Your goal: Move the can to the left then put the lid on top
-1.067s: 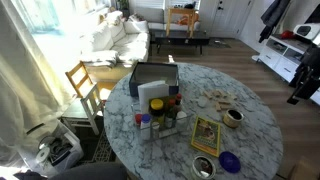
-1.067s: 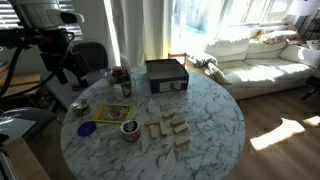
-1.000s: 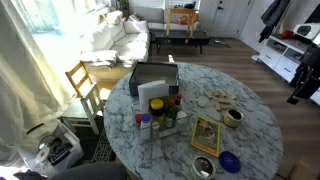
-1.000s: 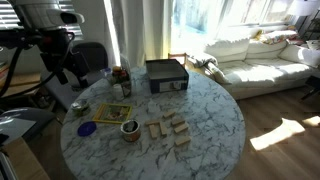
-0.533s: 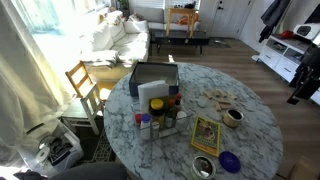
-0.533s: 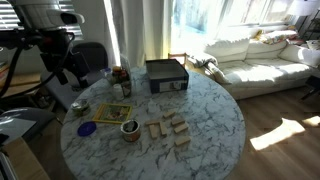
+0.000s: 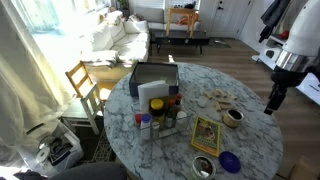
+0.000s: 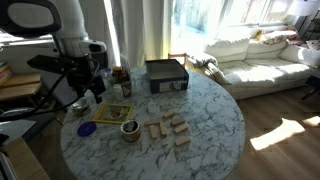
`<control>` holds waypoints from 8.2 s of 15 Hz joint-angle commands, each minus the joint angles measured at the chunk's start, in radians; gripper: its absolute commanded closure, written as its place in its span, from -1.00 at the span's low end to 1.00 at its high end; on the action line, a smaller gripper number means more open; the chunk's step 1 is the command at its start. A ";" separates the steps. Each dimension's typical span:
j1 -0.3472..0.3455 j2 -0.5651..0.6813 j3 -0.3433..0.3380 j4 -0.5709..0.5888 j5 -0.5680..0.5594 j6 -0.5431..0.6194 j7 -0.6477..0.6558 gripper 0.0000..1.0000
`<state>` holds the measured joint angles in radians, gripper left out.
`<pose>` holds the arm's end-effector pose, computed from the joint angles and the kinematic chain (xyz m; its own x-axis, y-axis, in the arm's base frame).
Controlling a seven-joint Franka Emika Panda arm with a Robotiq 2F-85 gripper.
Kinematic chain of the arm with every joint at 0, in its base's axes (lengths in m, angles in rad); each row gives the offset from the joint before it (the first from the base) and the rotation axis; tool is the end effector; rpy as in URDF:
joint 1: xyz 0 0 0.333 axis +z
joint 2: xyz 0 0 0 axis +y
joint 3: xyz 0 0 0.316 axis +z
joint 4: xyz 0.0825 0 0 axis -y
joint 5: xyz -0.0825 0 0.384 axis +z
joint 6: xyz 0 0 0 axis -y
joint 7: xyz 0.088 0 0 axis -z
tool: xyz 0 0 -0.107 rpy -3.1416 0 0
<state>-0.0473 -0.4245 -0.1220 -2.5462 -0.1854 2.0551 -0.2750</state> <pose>0.3896 -0.0763 0.4107 0.9741 0.2036 -0.0982 0.2120 -0.9737 0.0838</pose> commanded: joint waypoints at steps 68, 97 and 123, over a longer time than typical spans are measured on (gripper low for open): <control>-0.168 0.760 0.013 0.168 0.154 0.666 -0.100 0.96; -0.208 0.632 0.044 0.187 0.328 0.552 -0.210 1.00; -0.208 0.656 0.058 0.170 0.291 0.660 -0.286 1.00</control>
<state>-0.2482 0.1982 -0.0770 -2.3817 0.0972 2.7105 -0.5341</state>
